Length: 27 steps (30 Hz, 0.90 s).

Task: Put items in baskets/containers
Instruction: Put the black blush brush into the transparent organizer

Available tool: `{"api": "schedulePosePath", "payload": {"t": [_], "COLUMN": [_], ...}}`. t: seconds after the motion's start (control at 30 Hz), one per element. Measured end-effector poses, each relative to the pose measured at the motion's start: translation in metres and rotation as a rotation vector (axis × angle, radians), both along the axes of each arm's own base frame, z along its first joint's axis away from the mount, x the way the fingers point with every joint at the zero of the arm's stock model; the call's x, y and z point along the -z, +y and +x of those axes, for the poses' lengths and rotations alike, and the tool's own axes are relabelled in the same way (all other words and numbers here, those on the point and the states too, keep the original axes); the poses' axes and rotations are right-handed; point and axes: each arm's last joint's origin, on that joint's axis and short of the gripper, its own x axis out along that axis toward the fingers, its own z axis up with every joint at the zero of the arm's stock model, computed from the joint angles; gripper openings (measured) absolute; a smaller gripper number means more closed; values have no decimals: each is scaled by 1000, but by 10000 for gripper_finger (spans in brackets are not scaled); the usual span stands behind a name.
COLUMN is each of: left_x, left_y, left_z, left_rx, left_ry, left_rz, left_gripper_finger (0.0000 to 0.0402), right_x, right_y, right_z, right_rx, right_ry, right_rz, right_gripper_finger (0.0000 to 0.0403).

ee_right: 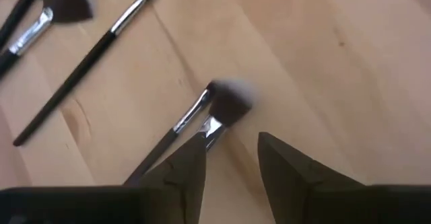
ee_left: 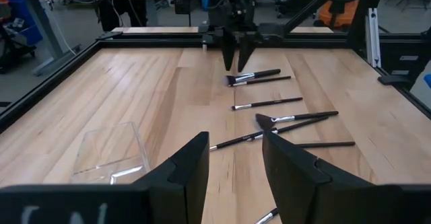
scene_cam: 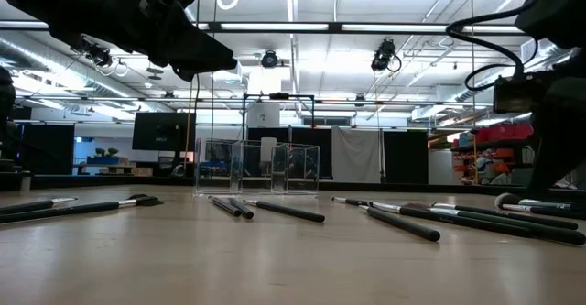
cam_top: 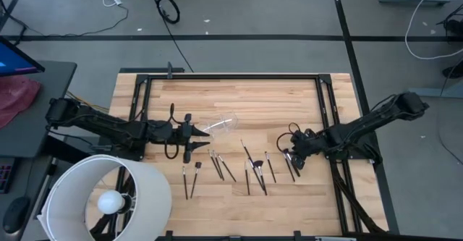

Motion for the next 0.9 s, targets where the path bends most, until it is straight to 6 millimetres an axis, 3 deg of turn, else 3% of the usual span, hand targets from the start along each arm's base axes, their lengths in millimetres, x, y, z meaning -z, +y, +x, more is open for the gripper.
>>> {"api": "schedulePosePath", "payload": {"t": [0.23,0.63,0.77,0.9], "left_x": [0,0,0,0], "left_y": [0,0,0,0], "left_z": [0,0,0,0], "left_rx": [0,-1,-1,-1], "left_ry": [0,0,0,1], "left_rz": [0,-1,-1,-2], "left_gripper_finger": [142,142,142,142], "right_x": [7,28,34,44], "right_y": [11,10,8,5], "right_z": [7,11,11,7], "right_rx": [-26,9,10,39], "right_ry": [-13,23,-9,-101], "right_rz": [3,-133,-193,-206], "right_gripper_finger": [137,135,103,40]}}
